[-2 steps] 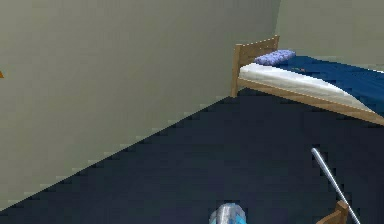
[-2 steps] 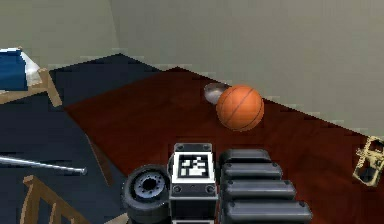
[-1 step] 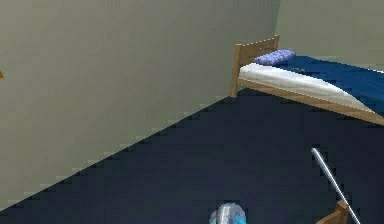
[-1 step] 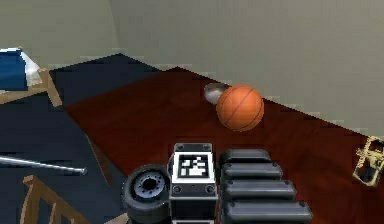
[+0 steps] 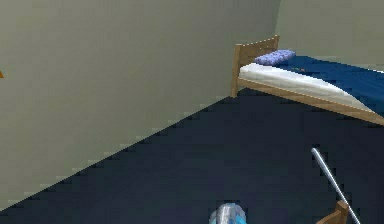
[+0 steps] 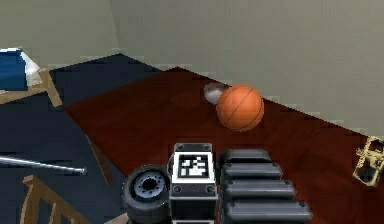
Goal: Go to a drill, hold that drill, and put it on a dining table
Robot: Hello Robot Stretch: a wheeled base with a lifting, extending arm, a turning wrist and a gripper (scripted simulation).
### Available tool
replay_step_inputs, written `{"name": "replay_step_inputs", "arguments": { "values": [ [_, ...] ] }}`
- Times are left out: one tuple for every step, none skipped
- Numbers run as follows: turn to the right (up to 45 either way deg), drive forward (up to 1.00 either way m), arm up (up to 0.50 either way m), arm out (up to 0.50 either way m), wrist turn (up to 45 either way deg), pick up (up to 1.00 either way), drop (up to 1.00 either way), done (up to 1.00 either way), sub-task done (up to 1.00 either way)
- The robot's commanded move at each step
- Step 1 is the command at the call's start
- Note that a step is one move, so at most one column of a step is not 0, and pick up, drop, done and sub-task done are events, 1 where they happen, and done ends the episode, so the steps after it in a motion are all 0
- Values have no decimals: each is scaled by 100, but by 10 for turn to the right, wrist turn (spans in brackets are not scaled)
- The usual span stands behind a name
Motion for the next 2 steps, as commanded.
{"name": "replay_step_inputs", "arguments": {
  "values": [
    [0, 0, 0, 44, 0, 0, 0, 0, 0],
    [0, 0, 0, 0, 450, 0, 0, 0, 0]
  ]
}}
